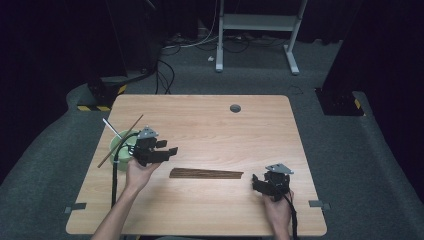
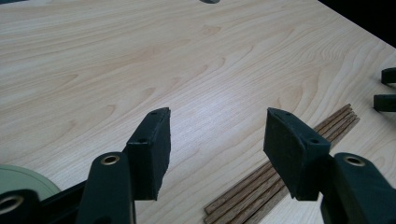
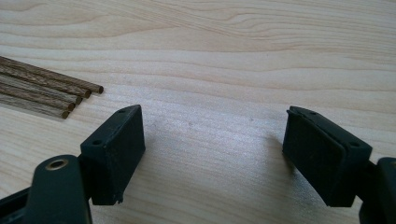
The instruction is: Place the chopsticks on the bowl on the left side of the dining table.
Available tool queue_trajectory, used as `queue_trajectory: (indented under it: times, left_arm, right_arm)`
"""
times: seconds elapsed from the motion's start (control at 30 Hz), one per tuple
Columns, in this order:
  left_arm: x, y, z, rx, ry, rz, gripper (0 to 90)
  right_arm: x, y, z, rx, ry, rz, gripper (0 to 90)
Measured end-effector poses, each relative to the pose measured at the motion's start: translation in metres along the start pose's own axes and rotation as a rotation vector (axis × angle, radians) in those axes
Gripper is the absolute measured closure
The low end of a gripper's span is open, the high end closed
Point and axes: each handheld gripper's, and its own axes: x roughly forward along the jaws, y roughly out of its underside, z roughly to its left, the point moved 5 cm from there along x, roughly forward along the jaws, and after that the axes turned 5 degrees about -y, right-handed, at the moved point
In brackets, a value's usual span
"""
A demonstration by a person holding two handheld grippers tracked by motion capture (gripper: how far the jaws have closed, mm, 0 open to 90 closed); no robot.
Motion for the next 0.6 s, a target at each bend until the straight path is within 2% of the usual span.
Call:
queue_trajectory:
  times: [0.6]
  left_arm:
    - [0.011,0.005,-0.014,0.025,0.008,0.018,41.5]
  right_arm:
    - [0.0,0.0,0.0,0.0,0.0,0.0,20.3]
